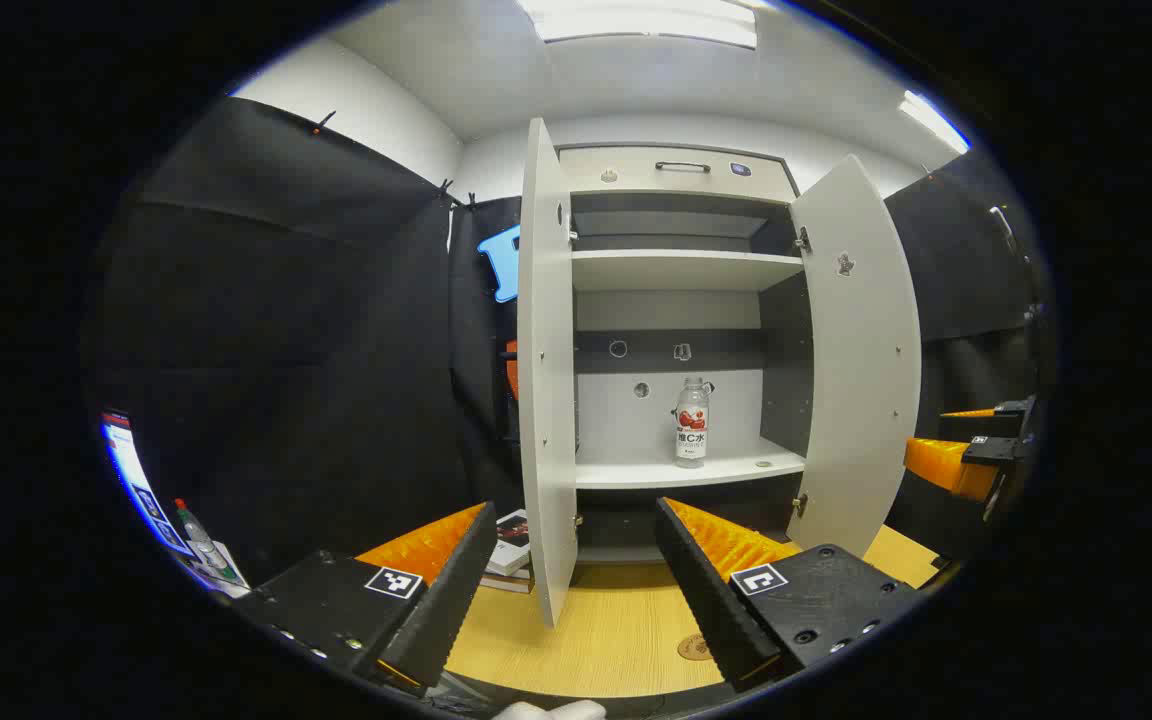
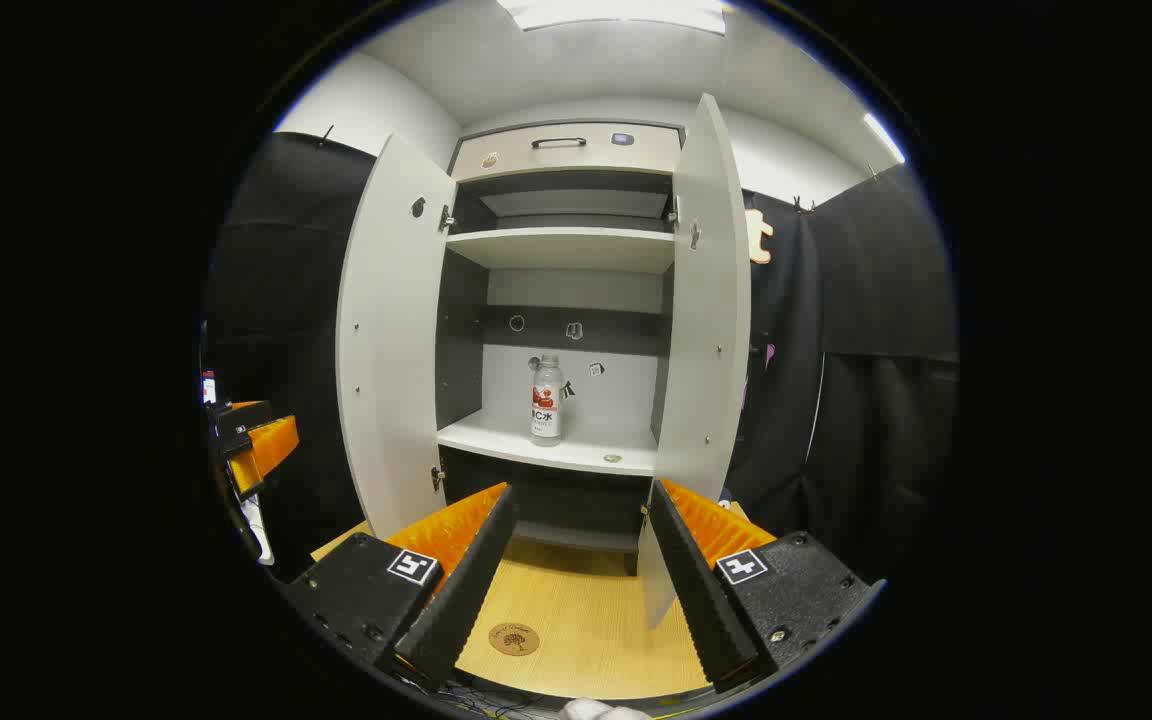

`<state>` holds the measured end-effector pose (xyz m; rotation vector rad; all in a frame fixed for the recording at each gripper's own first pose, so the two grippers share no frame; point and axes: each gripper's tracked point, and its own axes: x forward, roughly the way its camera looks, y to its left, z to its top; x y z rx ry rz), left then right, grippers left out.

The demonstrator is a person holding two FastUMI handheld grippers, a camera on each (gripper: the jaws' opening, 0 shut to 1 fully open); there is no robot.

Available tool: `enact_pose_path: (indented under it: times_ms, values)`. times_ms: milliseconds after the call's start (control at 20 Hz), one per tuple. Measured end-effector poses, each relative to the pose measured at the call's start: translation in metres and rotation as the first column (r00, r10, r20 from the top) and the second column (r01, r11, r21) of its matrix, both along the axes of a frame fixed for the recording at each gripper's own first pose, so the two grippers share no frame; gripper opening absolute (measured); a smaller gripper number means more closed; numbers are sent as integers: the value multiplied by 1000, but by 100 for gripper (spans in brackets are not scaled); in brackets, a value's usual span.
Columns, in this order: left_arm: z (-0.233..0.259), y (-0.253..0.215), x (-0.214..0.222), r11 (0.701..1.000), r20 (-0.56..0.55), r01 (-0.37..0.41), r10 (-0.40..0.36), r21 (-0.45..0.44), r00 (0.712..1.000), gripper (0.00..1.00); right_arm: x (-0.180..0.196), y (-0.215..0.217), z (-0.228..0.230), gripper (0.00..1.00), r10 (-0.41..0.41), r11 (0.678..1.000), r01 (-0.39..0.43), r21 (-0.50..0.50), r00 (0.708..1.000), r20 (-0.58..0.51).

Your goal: Grasp the bottle in the cabinet with the left hand and place it on the coaster, then close the right door with the right hand and the left door with the left hand.

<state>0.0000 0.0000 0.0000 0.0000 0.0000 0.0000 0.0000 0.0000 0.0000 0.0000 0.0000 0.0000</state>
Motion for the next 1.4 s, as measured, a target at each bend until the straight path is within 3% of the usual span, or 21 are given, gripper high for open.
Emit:
enact_pose_path:
  times_ms: [900, 1400]
  values:
    - [2, -2, 4, 1000, -8, 1, -1, 2, 1000, 96, -9, -16, 2, 84, -27, 1000, 27, 6, 1000, 5]
    - [14, -43, 57, 997, 19, 69, -70, 35, 997, 96, -3, -43, 6, 83, -64, 997, 64, 32, 998, 9]
